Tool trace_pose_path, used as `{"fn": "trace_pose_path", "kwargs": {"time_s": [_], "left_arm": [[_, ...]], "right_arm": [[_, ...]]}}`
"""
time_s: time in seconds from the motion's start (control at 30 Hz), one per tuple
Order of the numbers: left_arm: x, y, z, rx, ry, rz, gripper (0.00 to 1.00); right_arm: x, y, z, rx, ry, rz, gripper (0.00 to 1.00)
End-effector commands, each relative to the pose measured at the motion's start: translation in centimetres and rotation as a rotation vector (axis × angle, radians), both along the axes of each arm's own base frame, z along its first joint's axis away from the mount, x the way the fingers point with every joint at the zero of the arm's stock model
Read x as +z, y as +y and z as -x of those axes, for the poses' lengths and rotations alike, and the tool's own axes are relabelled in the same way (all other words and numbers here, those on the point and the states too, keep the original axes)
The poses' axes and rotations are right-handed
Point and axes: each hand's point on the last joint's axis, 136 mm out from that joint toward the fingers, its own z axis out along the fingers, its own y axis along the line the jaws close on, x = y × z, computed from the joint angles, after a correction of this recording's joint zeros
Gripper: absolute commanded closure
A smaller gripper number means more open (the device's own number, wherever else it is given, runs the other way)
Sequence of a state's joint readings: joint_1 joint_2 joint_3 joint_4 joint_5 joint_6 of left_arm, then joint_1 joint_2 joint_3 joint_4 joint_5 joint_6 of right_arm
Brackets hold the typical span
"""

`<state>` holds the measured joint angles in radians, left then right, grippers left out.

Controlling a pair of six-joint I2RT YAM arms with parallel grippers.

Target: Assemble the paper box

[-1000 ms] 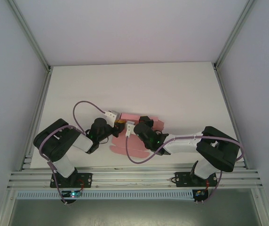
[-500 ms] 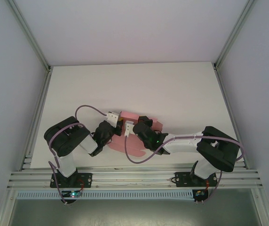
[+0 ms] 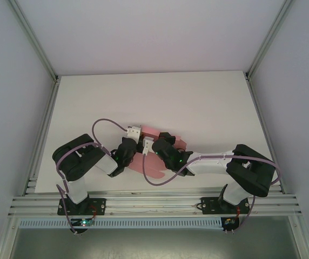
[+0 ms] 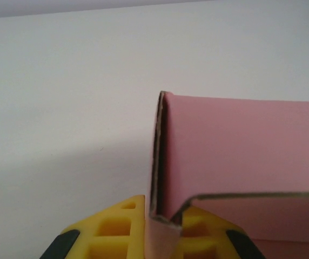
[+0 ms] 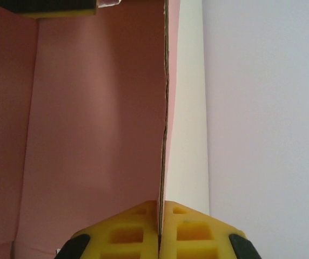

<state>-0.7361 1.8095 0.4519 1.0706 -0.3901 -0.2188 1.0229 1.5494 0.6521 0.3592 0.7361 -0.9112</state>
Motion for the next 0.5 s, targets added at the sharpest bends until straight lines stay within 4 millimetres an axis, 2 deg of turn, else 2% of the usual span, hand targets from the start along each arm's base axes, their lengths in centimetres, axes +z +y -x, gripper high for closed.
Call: {"fn": "trace_pose_path", "kwargs": {"time_s": [0.0, 0.27, 0.33, 0.47], "left_arm": [[-2.2, 8.3, -0.9, 0.406, 0.062, -0.141, 1.00], [-2.7, 9.5, -0.7, 0.485, 0.076, -0.181, 1.00], [-2.9, 10.7, -0.5, 0.552, 0.093, -0.208, 1.00], [-3.0, 10.0, -0.6, 0.520, 0.099, -0.203, 1.00]], "right_arm": [[-3.2, -0.8, 2.0, 0.046, 0.111, 0.104, 1.00], [-3.2, -0.9, 2.1, 0.044, 0.122, 0.102, 1.00], [-3.3, -1.0, 2.2, 0.044, 0.126, 0.104, 1.00], [-3.6, -1.0, 2.1, 0.042, 0.129, 0.112, 1.00]]}}
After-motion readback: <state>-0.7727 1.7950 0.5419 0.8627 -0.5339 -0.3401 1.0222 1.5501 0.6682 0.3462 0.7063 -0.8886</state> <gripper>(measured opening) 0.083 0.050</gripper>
